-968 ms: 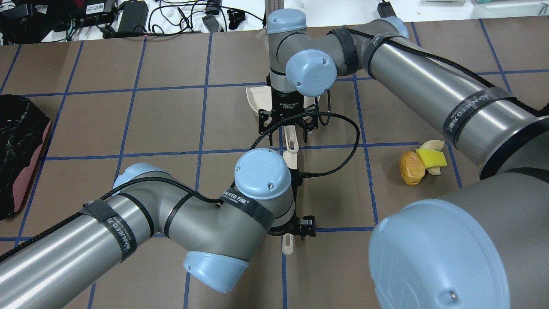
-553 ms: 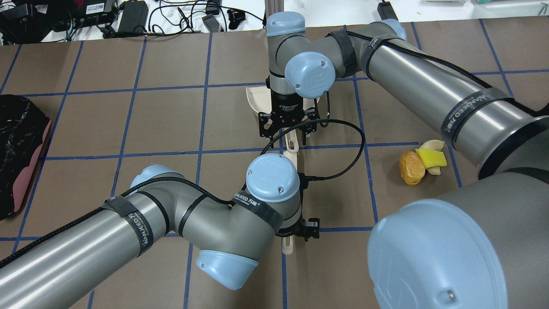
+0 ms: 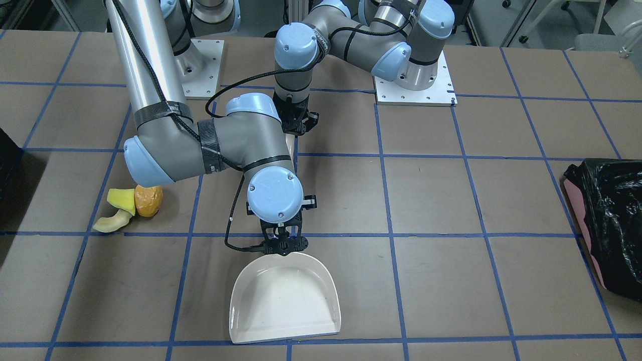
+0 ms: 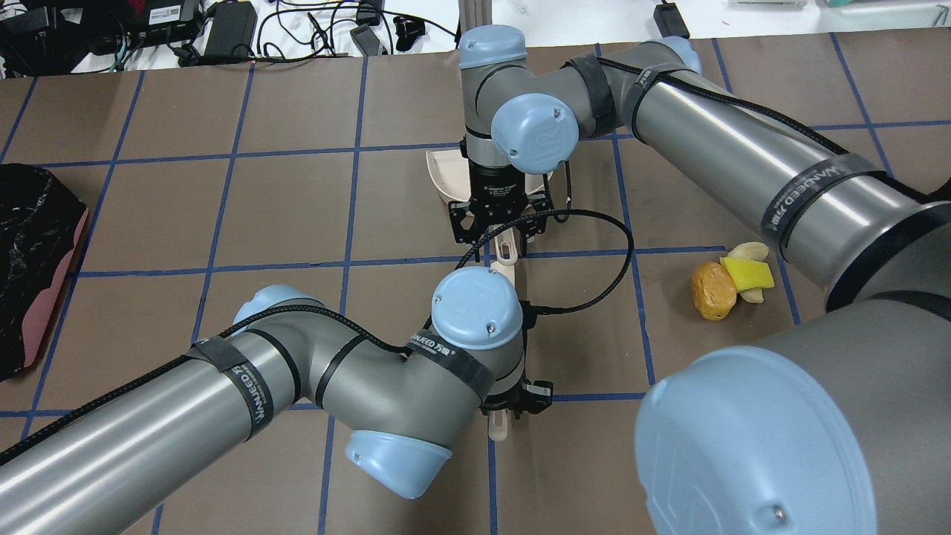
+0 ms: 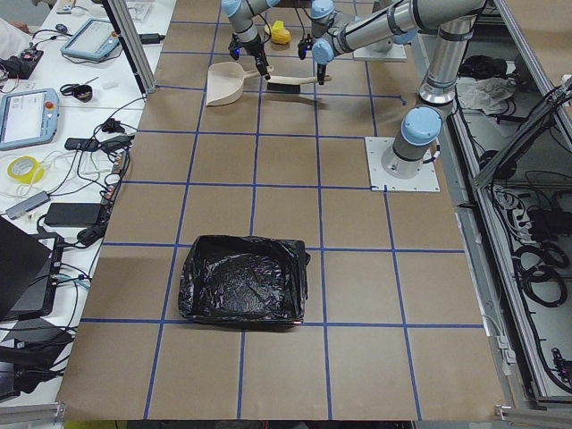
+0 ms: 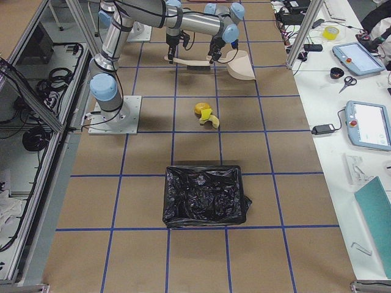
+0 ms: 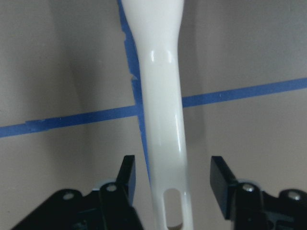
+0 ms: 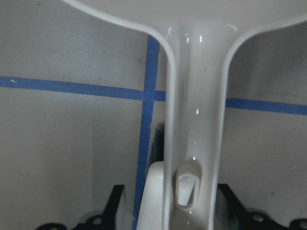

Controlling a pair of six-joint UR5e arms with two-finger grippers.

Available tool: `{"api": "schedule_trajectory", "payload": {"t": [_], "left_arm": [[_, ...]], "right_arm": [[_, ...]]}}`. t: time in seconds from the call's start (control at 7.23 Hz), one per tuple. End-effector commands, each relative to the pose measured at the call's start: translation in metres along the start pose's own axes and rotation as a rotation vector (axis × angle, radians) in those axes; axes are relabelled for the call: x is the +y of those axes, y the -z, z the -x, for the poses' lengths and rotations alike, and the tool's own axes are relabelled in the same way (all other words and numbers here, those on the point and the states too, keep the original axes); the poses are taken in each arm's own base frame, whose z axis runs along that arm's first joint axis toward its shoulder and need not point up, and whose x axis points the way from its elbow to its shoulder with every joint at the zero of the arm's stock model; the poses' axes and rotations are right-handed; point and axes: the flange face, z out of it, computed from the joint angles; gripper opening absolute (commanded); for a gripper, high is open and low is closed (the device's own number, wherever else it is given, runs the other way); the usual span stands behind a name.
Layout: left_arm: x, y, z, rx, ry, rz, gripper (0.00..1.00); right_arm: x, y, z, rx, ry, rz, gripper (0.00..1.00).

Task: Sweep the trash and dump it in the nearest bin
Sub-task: 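Grasp the dustpan with the right gripper while the left grasps the brush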

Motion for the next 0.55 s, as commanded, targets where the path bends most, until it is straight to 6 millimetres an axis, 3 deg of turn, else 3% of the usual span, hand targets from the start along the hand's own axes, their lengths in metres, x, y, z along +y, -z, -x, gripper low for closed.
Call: {"api": "schedule_trajectory", "payload": {"t": [0.0,0.28,0.41], "left_arm": [[-0.001,0.002,0.000,0.003,0.007,-0.001,0.00],[-0.004,0.007,0.003,0.002,0.000,-0.006,0.00],[-0.005,0.011,0.005,-0.004,0.004,-0.013,0.00]], "right_arm": [[0.000,-0.002,0.000,-0.001,0.005,0.007,0.00],[0.002,0.008,-0.001,0.002,0.015,-0.009,0.00],[0.005,0.029,-0.010,-0.004,0.016,-0.044,0.00]]}}
